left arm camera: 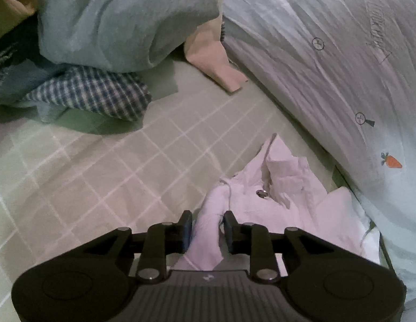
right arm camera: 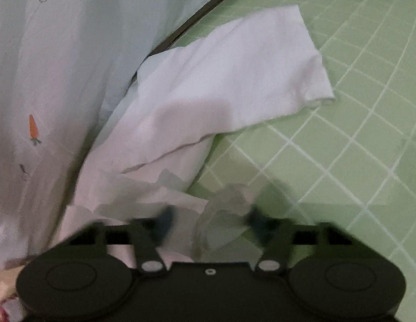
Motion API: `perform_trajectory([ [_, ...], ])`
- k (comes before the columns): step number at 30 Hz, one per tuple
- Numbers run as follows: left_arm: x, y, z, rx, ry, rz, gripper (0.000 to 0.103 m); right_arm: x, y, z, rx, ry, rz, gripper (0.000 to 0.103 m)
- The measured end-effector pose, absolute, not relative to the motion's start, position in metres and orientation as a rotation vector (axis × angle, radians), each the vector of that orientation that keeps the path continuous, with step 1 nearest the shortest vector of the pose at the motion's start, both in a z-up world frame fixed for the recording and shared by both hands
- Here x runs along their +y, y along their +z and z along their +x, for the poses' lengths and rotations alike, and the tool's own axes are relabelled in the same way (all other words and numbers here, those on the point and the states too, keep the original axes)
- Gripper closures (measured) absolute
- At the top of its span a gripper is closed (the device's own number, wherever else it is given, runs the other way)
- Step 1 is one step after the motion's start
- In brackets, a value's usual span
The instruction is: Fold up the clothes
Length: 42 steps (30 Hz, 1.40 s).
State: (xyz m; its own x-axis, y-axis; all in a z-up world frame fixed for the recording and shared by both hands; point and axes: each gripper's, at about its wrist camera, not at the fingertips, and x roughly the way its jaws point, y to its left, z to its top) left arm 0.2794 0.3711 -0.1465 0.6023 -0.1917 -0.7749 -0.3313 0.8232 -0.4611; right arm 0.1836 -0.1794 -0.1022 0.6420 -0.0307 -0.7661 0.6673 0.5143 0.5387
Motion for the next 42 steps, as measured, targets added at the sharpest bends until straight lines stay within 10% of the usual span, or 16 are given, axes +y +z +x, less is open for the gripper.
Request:
perform_trajectory([
  [3,0.37,-0.138,0.271,0.923,0.113,-0.608,0.072,-0.178,-0.088,0.176,0.705,-0.44,0.906,0.092],
  [12,0.345,-0.126,0.225,0.903,0.203,-0.575,0.069,-0.198,0.046,0.094,0.326,-0.513,0.546,0.095],
  [35,0.307,-0.147,0.214,0.815,0.34,-0.947,0.027,-0.317,-0.002,0.063,0.525,-0.769,0.501,0.094],
  [42,0.293,-0.166,0.263,0.982,0.463,-0.838,0.035,-0.331,-0.018,0.085,0.565,-0.812,0.49,0.094],
])
